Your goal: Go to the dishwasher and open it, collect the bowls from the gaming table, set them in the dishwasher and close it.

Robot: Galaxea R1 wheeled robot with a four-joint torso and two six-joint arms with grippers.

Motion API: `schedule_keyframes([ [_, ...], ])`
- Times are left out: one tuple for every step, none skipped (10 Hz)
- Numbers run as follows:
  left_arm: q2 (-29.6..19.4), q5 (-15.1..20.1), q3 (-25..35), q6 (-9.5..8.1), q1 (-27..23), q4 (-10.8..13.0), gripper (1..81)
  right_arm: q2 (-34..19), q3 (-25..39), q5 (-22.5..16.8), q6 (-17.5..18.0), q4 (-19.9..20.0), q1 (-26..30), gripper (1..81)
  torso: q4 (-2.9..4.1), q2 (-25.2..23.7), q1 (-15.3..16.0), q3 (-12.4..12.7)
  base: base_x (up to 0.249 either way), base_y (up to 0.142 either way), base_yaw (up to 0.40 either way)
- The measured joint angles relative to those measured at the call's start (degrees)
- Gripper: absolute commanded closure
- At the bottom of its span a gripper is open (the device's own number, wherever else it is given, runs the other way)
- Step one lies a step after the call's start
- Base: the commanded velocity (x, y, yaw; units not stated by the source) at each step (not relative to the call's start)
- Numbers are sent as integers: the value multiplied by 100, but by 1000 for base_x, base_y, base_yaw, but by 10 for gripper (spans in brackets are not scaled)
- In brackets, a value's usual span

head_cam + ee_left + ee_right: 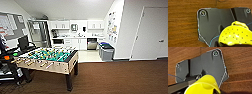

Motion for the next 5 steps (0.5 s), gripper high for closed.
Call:
schedule_keyframes([
  [6,0,0,0,-10,0,811,7,0,5,0,-2,20,811,0,0,2,0,181,-84,0],
  [2,-9,0,0,-12,2,811,16,2,20,0,-5,22,811,0,0,2,0,181,-84,0],
  [6,6,0,0,-6,2,811,18,2,5,0,-9,16,811,0,0,2,0,181,-84,0],
  [5,5,0,0,-12,2,811,16,0,5,0,-9,18,811,0,0,2,0,181,-85,0],
  [6,5,0,0,-10,2,811,18,0,17,0,-9,20,811,0,0,2,0,181,-86,0],
])
